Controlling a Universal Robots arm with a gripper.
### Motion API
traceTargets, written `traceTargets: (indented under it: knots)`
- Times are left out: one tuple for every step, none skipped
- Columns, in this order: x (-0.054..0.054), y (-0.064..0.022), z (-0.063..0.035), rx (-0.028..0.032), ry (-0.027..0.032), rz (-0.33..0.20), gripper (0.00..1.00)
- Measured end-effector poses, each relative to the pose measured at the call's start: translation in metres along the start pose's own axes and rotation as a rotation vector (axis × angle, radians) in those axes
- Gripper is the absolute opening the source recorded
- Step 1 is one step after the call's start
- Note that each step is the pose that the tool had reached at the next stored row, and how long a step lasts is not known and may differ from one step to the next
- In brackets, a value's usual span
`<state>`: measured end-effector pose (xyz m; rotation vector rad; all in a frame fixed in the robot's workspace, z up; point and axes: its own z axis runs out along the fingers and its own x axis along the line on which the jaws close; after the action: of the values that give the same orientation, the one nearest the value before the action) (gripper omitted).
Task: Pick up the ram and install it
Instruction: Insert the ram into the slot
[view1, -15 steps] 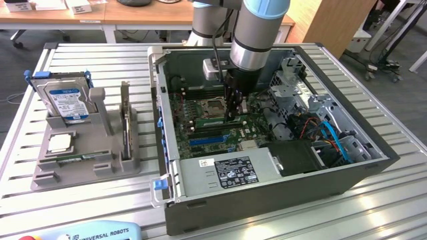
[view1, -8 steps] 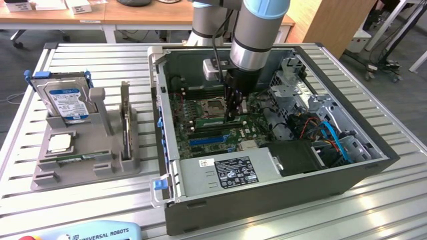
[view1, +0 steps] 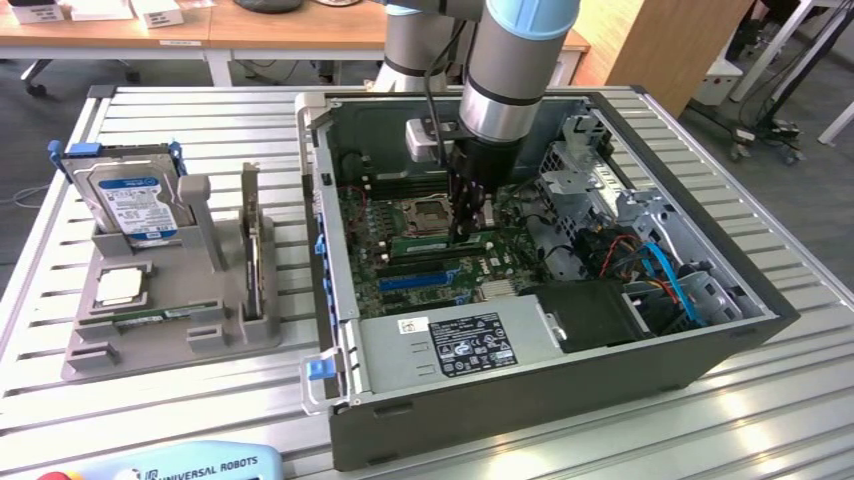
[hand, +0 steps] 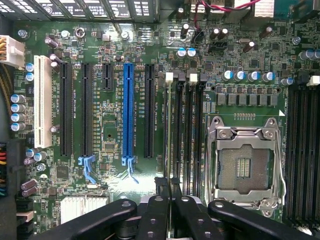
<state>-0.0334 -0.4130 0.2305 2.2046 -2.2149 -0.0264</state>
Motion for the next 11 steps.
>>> traceTargets:
  knots:
    - [0.0, 0.0, 0.0, 0.0, 0.0001, 0.0, 0.12]
    - [-0.0001, 0.0, 0.0001, -0.0001, 0.0002, 0.0, 0.12]
    - [-0.0001, 0.0, 0.0002, -0.0001, 0.0001, 0.0, 0.12]
    - [-0.0001, 0.0, 0.0004, 0.0, 0.0001, 0.0, 0.12]
    - [-0.0001, 0.0, 0.0006, 0.0, 0.0, 0.0, 0.12]
    - [-0.0001, 0.0, 0.0007, -0.0001, 0.0001, 0.0, 0.12]
    - [0.0, 0.0, 0.0008, -0.0001, 0.0002, 0.0, 0.12]
    - [-0.0001, 0.0, 0.0009, -0.0001, 0.0001, 0.0, 0.12]
    - [0.0, 0.0, 0.0009, -0.0001, 0.0001, 0.0, 0.12]
    - [0.0, 0.0, 0.001, -0.0001, 0.0002, 0.0, 0.12]
    - [0.0, 0.0, 0.001, -0.0001, 0.0001, 0.0, 0.12]
